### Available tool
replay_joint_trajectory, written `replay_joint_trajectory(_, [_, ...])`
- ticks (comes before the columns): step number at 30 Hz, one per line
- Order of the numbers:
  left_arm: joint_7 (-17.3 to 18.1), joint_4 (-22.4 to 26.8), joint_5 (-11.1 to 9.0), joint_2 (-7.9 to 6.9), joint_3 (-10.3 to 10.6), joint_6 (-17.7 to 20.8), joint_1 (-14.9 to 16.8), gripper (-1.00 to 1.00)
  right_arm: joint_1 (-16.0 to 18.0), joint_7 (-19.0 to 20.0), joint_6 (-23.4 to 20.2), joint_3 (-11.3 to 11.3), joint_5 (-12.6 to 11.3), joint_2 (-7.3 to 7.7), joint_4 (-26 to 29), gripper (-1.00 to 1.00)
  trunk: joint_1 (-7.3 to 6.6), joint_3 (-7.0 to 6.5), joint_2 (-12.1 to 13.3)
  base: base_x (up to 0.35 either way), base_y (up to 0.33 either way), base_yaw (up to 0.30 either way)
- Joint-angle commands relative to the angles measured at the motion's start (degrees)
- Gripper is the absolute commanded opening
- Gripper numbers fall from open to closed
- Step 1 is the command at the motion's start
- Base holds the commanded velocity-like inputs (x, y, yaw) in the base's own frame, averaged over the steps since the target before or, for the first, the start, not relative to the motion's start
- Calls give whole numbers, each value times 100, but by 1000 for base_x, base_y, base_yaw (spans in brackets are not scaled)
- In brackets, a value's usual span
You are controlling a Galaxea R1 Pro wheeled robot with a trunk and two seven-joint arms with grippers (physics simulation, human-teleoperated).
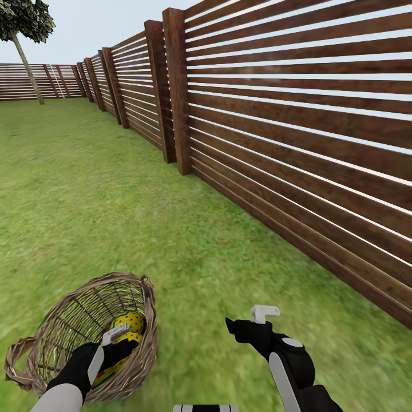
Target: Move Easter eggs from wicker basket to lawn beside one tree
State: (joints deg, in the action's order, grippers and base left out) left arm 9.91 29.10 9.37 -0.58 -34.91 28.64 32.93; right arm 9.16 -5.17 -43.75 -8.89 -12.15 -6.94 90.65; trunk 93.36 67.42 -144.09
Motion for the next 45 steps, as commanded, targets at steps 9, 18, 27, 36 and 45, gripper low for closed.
replay_joint_trajectory(9, [55,8,66,5,-43,27,3,-100,2,-54,-23,-5,-59,0,-3,100,-6,-39,1,0,0,0])
replay_joint_trajectory(18, [56,16,65,5,-43,28,5,-100,4,-51,-25,-12,-57,0,-4,100,-11,-84,3,0,0,0])
replay_joint_trajectory(27, [15,42,21,5,-43,34,6,-100,2,-54,-28,-84,-51,0,-4,100,-11,-84,3,0,0,0])
replay_joint_trajectory(36, [45,32,21,-11,-48,68,9,-100,2,-54,-28,-83,-51,0,-4,100,-11,-84,3,0,0,0])
replay_joint_trajectory(45, [46,8,38,-13,-48,83,4,-100,2,-54,-28,-86,-51,0,-12,100,-19,-150,7,0,0,0])
